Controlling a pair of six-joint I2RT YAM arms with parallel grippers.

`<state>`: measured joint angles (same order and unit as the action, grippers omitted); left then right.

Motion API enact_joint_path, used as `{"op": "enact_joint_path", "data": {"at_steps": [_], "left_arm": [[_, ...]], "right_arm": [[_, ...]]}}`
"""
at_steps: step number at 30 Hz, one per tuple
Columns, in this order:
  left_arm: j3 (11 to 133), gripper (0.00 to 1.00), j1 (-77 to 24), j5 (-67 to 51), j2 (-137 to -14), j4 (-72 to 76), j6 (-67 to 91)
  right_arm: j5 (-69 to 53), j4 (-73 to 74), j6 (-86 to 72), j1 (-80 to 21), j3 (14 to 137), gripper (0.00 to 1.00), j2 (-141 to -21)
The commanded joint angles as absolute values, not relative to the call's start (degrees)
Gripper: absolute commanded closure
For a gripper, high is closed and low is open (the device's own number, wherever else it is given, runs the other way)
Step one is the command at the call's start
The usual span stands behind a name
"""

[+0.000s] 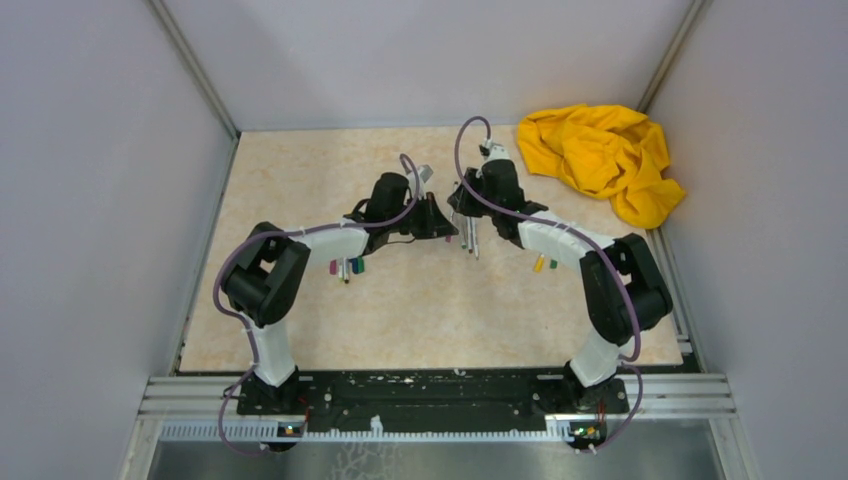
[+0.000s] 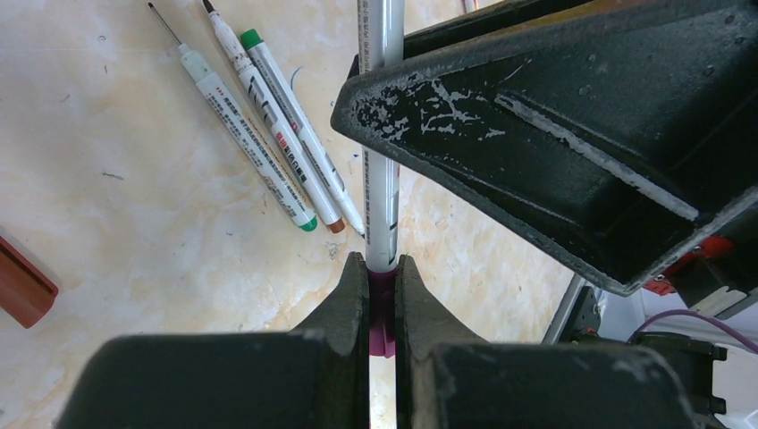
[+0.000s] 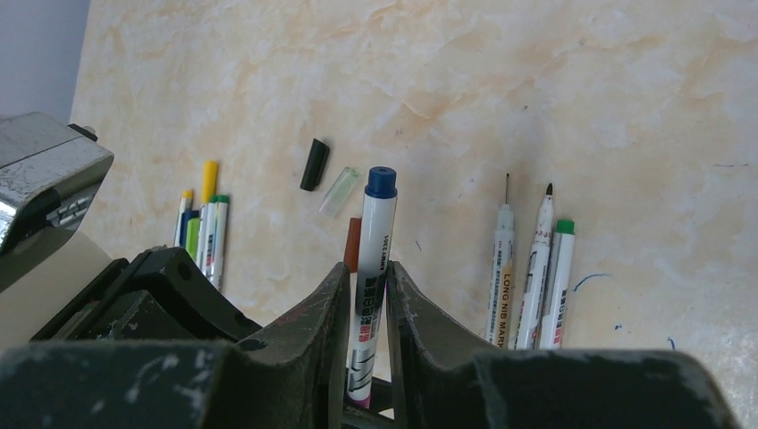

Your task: Open the pen caps

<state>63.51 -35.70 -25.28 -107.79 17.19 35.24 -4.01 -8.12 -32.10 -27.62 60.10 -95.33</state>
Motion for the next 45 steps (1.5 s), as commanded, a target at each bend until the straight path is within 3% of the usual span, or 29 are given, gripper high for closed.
{"op": "enact_joint_path", "data": {"at_steps": [1,6,13,24,45], "left_arm": [[66.27,1.00,-36.37,-26.99,-105.91,17.50,33.86],[67.78,1.00,-36.30,-26.66,-106.00,16.28,33.97],[71.11,1.00,-36.21,-23.52,-105.17,12.45,33.51],[58.51,1.00,-35.94,-10.91,-100.66,12.80,34.46],[47.05,1.00,-37.75,-11.00,-100.94,15.35,34.27]], "right_arm": [[-6.13,-9.66,-31.69,-29.42,62.59,0.80,-95.82],[-6.58,-9.47,-31.56,-30.09,63.25,0.83,-97.07],[-6.62,-8.92,-31.05,-30.43,64.28,1.00,-97.67],[-0.27,-11.30,-30.51,-26.44,68.09,1.00,-94.70],[1.35,-19.94,-27.91,-21.62,80.49,1.00,-97.82]]}}
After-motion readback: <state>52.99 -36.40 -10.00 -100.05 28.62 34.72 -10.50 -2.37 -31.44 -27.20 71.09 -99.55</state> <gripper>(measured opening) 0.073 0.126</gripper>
